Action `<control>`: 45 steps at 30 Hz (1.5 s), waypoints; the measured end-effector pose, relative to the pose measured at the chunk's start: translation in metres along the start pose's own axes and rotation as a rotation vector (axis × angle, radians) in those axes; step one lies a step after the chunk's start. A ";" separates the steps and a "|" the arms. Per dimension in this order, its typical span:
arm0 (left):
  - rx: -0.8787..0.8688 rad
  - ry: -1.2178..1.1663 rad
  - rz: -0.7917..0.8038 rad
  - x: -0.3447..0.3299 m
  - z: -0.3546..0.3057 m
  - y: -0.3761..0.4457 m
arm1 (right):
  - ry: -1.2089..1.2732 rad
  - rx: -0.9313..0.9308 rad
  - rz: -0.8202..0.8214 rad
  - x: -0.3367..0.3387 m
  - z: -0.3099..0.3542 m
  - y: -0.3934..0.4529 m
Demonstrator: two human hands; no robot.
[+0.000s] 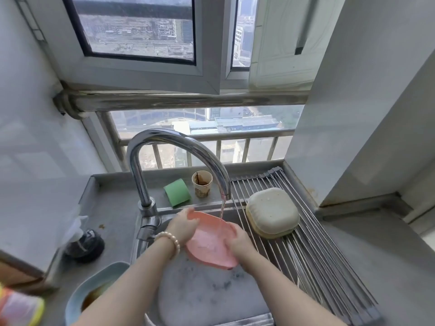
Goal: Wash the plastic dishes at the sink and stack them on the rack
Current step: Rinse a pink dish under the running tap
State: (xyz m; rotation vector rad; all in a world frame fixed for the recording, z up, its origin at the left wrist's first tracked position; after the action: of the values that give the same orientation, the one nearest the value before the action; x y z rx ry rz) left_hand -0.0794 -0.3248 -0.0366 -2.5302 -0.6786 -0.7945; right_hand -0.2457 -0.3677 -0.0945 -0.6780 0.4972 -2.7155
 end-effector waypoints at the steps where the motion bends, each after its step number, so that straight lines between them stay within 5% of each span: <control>1: 0.038 0.031 0.010 0.005 0.006 0.000 | 0.043 -0.083 0.060 -0.005 -0.003 -0.002; 4: 0.324 -0.129 0.062 0.010 0.044 -0.007 | 0.081 -0.248 0.241 -0.007 -0.001 -0.010; 7: 0.481 -0.188 0.107 0.012 0.075 -0.017 | 0.052 -0.213 0.219 0.016 0.018 -0.007; 14: 0.386 -0.175 0.038 0.027 0.064 -0.014 | -0.516 0.335 -0.199 0.069 0.055 -0.006; 22: 0.269 -0.233 -0.026 0.028 0.047 0.005 | -0.473 0.565 -0.458 0.102 0.059 -0.025; 26: 0.214 -0.244 0.025 0.027 0.052 -0.003 | -0.636 1.010 -0.721 0.133 0.094 -0.042; 31: 0.043 0.208 0.219 0.031 0.065 -0.008 | -0.907 0.889 -0.850 0.169 0.092 -0.007; 38: -0.083 0.798 0.241 0.048 0.098 -0.012 | -1.244 0.846 -0.501 0.126 0.051 0.014; 45: -0.044 0.866 0.170 0.066 0.135 -0.010 | -1.225 0.451 -0.336 0.123 -0.015 0.033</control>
State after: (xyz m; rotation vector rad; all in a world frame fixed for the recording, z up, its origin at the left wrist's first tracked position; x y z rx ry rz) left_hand 0.0189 -0.2281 -0.0966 -1.9333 -0.1467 -1.6694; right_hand -0.3510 -0.4379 -0.0718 -2.0953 -0.5366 -1.9427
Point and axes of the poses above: each hand's wrist, its own y-axis towards the middle knuckle, its own x-axis out of the back of the hand, z = x × y, the point moved 9 cm from there along y, towards the middle knuckle, and after that the axes turned 9 degrees about -z, right-handed, at the moved point
